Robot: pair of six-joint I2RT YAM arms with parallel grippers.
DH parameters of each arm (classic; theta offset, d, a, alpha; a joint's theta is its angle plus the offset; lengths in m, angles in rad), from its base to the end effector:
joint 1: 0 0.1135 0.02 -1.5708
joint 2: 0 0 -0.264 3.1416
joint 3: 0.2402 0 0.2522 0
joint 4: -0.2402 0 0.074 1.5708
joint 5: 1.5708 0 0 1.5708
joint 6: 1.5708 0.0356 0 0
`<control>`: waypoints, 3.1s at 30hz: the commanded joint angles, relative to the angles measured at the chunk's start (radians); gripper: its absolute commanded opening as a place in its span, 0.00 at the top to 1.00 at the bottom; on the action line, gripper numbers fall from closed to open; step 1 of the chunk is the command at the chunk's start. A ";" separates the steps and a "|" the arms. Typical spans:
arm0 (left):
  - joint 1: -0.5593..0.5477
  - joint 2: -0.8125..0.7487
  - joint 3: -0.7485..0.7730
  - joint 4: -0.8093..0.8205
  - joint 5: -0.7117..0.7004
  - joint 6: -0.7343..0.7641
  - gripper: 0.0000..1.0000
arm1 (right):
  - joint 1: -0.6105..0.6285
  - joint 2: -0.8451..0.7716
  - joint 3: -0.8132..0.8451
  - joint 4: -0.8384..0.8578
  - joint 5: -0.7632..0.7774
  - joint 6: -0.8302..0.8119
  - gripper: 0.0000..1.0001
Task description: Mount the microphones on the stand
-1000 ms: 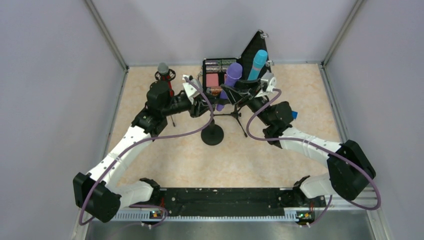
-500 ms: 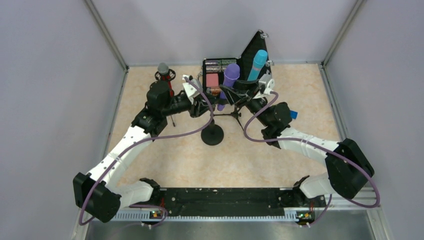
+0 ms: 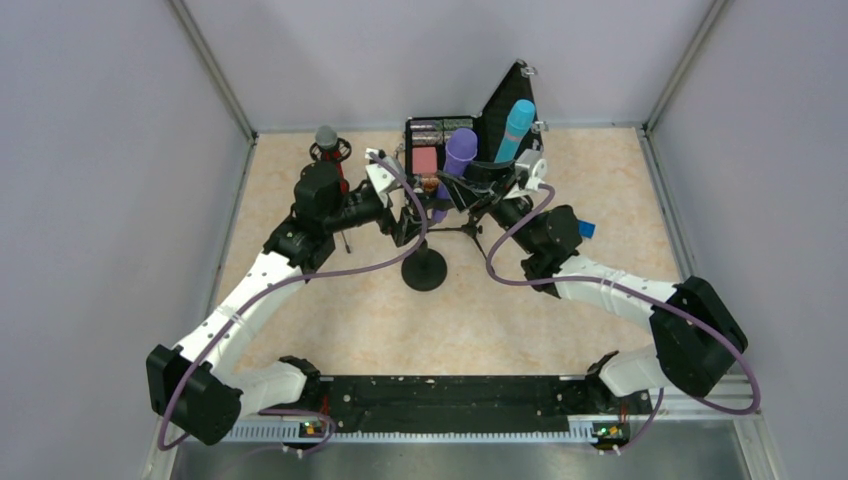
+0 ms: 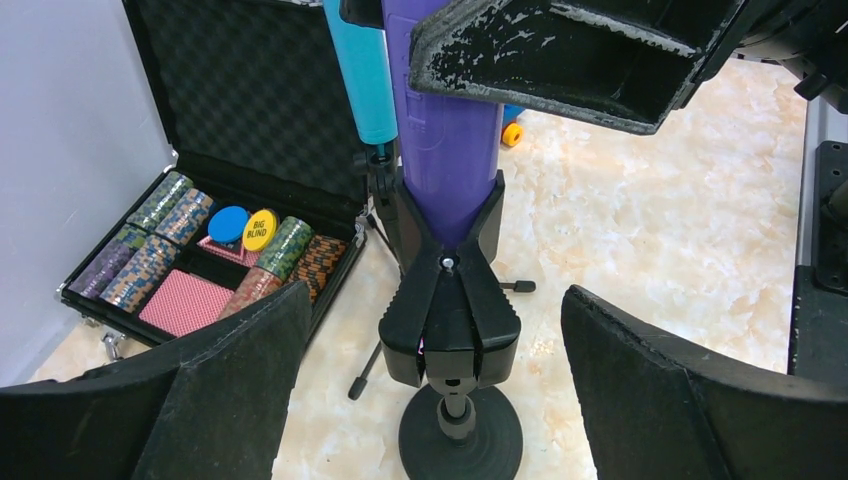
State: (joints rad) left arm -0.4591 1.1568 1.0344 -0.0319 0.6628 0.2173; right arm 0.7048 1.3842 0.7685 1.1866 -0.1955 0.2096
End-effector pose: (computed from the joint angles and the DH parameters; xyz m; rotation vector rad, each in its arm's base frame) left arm 0.2279 -0.1371 0.3692 1.0233 1.4190 -0.7466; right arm 0.2220 0.1979 0.3393 -0.4348 0.9602 0.9297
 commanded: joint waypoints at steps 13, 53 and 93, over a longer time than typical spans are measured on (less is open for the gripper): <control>0.000 -0.014 0.007 0.019 -0.028 0.000 0.01 | 0.022 0.007 0.040 -0.110 -0.058 0.022 0.46; 0.001 -0.063 0.000 -0.002 -0.091 0.060 0.01 | 0.022 -0.220 -0.106 -0.176 -0.076 -0.010 0.01; 0.015 -0.109 0.066 0.002 -0.008 0.014 0.01 | -0.024 -0.454 -0.308 -0.480 0.008 0.041 0.02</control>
State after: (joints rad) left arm -0.4480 1.0756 1.0599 -0.1116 0.6468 0.2878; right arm 0.7017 0.9409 0.4770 0.7052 -0.1383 0.1761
